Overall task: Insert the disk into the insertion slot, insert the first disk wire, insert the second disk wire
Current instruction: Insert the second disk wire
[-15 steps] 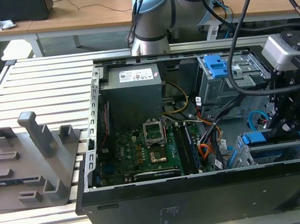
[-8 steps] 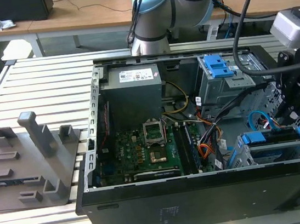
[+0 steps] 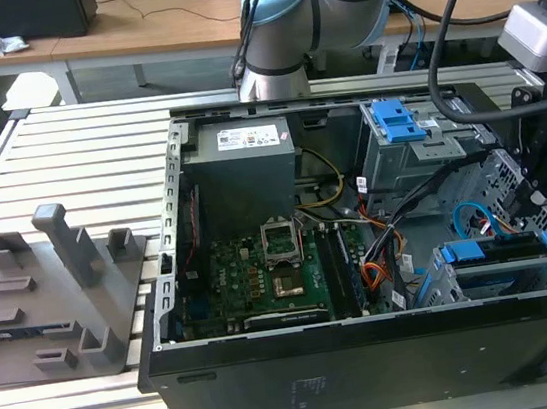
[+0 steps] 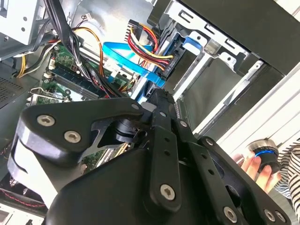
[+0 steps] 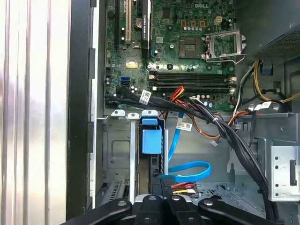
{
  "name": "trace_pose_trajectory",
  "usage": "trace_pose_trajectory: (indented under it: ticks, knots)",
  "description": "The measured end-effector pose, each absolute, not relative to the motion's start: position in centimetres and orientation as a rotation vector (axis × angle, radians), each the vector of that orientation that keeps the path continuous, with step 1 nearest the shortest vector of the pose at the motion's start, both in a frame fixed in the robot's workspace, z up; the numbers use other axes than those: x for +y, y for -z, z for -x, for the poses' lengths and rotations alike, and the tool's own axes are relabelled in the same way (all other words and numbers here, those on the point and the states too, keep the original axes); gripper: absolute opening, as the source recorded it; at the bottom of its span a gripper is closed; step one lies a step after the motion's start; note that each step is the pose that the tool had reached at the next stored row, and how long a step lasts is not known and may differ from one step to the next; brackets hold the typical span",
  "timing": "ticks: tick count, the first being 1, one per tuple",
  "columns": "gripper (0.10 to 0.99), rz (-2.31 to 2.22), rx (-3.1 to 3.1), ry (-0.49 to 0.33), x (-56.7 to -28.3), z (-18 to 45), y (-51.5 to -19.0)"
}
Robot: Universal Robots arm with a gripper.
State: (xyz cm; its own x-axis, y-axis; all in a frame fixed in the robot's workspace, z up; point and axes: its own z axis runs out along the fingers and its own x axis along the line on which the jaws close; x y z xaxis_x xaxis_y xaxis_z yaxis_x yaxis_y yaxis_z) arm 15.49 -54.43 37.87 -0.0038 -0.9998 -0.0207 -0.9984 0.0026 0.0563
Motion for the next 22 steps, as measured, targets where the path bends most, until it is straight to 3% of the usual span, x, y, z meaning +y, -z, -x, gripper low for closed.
trace_pose_trajectory:
  ticks: [22]
  knots:
    - [0.106, -2.199, -2.206, 0.085, -54.4, -12.1, -37.9]
